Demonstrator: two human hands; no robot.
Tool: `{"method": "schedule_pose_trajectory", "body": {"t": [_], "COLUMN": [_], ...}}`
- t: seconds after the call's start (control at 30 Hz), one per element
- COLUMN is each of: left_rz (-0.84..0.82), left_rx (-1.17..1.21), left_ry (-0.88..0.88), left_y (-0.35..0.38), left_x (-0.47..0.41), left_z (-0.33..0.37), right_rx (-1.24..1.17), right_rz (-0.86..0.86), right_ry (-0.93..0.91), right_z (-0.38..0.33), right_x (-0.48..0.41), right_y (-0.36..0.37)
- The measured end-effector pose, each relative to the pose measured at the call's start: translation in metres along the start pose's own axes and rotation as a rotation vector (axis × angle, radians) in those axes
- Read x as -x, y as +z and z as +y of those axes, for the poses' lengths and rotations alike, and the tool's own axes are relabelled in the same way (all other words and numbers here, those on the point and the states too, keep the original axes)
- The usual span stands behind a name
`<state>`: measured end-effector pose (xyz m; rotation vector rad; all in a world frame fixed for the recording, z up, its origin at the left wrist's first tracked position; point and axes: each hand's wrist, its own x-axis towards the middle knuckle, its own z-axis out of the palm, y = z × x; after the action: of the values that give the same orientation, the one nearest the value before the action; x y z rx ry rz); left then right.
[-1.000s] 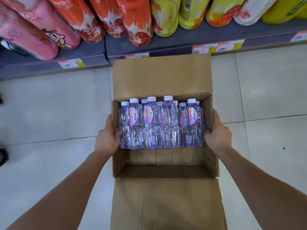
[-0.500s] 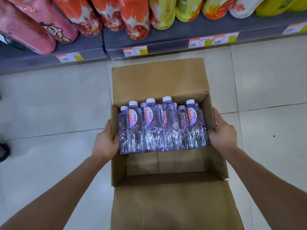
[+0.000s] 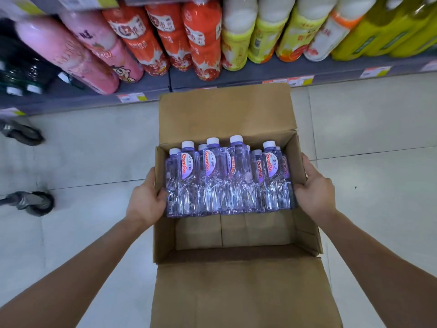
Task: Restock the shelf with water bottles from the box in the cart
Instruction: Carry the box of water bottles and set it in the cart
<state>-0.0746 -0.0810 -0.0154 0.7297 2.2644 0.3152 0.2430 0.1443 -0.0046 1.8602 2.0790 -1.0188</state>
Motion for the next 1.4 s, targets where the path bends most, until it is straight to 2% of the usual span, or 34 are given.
{"method": "schedule_pose_trajectory", "body": {"t": [0.47, 0.73, 1.0, 1.13, 1.3, 1.4], "left_rz": [0.159, 0.317, 0.495, 0.520, 0.537, 0.526], "left_rx": [0.084, 0.093, 0.118, 0.171, 0.275, 0.291], "left_ry": [0.003, -0.043, -0.131, -0.166, -0.192, -0.214], "left_y": [-0.247, -0.352, -0.417, -0.444, -0.472, -0.493], "left_x": [0.146, 0.222, 0.312, 0.351, 0.388, 0.401], "left_z": [0.057, 0.064, 0.042, 0.012, -0.039, -0.074], "right_rx": [-0.012, -0.009, -0.047, 0.016, -0.022, 0.010], "right_rz": [0.074, 0.069, 0.043, 0.013, -0.097, -0.107], "right_ry": [-0.188, -0.348, -0.560, -0.643, -0.717, -0.717], "right_z": [-0.183, -0.273, -0.350, -0.389, -0.434, -0.468], "right_x": [0.135, 0.194, 0.249, 0.283, 0.325, 0.351], "right_y": [-0.179, -0.244, -0.260, -0.249, -0.218, -0.199]}}
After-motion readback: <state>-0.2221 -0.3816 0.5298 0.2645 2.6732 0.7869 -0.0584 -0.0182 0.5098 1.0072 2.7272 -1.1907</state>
